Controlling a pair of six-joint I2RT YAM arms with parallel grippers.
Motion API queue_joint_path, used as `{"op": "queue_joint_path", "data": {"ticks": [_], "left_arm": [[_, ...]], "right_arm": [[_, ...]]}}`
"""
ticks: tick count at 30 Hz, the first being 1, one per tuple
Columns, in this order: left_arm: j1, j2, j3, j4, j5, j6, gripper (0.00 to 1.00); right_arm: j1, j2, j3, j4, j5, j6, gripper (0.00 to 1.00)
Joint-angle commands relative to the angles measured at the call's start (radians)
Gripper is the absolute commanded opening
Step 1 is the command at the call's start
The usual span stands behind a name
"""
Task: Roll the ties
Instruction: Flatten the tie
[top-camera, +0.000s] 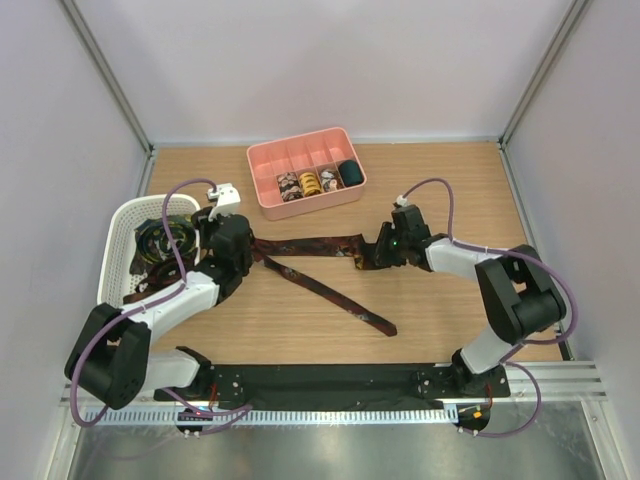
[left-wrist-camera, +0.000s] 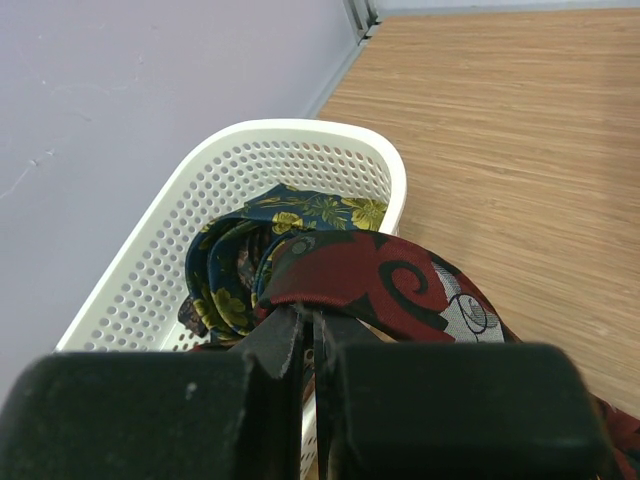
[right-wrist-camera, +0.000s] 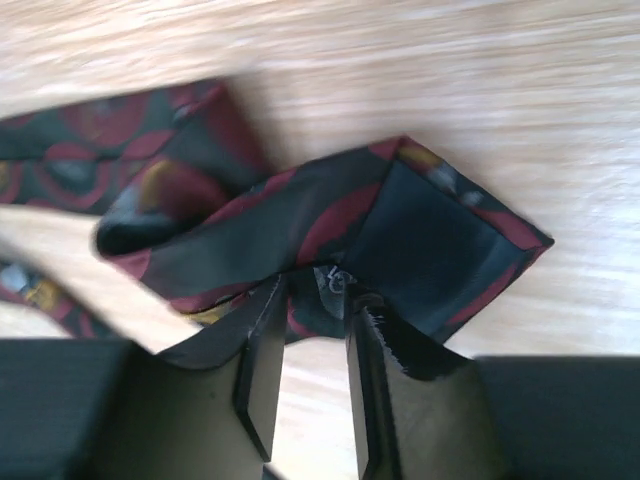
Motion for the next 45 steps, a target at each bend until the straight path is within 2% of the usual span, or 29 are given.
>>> {"op": "queue_joint_path", "data": {"ticks": [1,3,9,14,17,18,21,23,25,29,33,38,42,43,45], "left_arm": [[-0.001,-0.019,0.011,0.038,-0.023,-0.045,0.0],[-0.003,-0.019,0.013,0.04,-0.027,-0.042,0.0],[-0.001,-0.025,0.008,0.041,-0.036,-0.042,0.0],[-0.01,-0.034,-0.001,0.031,-0.039,-0.062,0.0],[-0.018,-0.036,-0.013,0.029,-0.059,-0.067,0.0],[-0.02,-0.039,-0.016,0.029,-0.067,-0.07,0.0],[-0.02,-0.048,-0.035,0.026,-0.087,-0.073,0.0],[-0.02,-0.054,-0.045,0.031,-0.086,-0.071,0.0],[-0.02,-0.054,-0.048,0.032,-0.089,-0.071,0.0],[-0.02,-0.048,-0.05,0.049,-0.093,-0.057,0.0],[-0.018,-0.043,-0.051,0.054,-0.096,-0.062,0.0],[-0.017,-0.049,-0.055,0.047,-0.098,-0.068,0.0],[-0.014,-0.06,-0.061,0.046,-0.098,-0.073,0.0],[-0.014,-0.066,-0.061,0.04,-0.099,-0.077,0.0],[-0.014,-0.074,-0.068,0.041,-0.095,-0.082,0.0]], "right_arm": [[-0.034,0.061,0.078,0.032,0.011,0.03,0.33],[-0.066,0.111,0.098,-0.013,0.019,0.045,0.28],[-0.197,0.127,0.119,-0.095,0.121,0.062,0.31],[-0.243,0.154,0.262,-0.2,0.223,0.01,0.34],[-0.247,0.165,0.357,-0.295,0.33,-0.012,0.42],[-0.249,0.165,0.377,-0.329,0.367,-0.018,0.53],[-0.247,0.128,0.425,-0.37,0.381,-0.047,0.73],[-0.246,0.057,0.41,-0.37,0.344,-0.071,0.75],[-0.217,0.001,0.378,-0.396,0.326,-0.081,0.75],[-0.119,-0.131,0.31,-0.494,0.225,-0.093,0.66],[0.044,-0.209,0.2,-0.545,0.174,-0.049,0.66],[0.208,-0.309,0.086,-0.576,0.185,0.082,0.77],[0.244,-0.393,0.0,-0.625,0.23,0.244,0.82],[0.245,-0.418,-0.011,-0.637,0.231,0.331,0.82],[0.271,-0.448,-0.05,-0.624,0.218,0.399,0.82]]}}
